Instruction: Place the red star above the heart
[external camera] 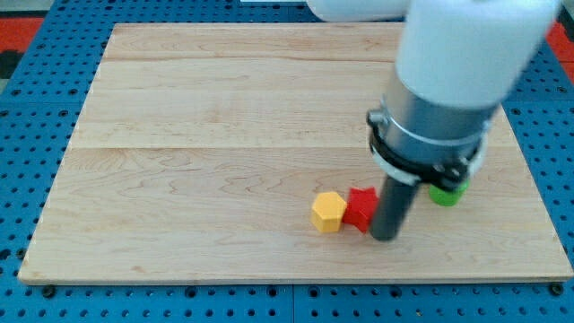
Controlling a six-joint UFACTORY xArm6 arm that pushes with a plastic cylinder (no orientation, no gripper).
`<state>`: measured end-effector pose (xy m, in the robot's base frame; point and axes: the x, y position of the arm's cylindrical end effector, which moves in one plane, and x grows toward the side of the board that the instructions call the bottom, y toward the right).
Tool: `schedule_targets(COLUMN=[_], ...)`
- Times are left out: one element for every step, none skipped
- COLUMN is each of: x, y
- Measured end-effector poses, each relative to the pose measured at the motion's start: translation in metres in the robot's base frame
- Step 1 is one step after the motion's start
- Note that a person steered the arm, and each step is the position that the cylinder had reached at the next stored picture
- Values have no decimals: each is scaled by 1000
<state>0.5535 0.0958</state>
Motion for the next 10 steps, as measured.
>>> schedule_targets(x=[-50,-81,-49,-9,-24,-52,-75,-116,-142,-136], y=[-14,-35,-39,-42,-55,-58,-58,-59,-59,-60])
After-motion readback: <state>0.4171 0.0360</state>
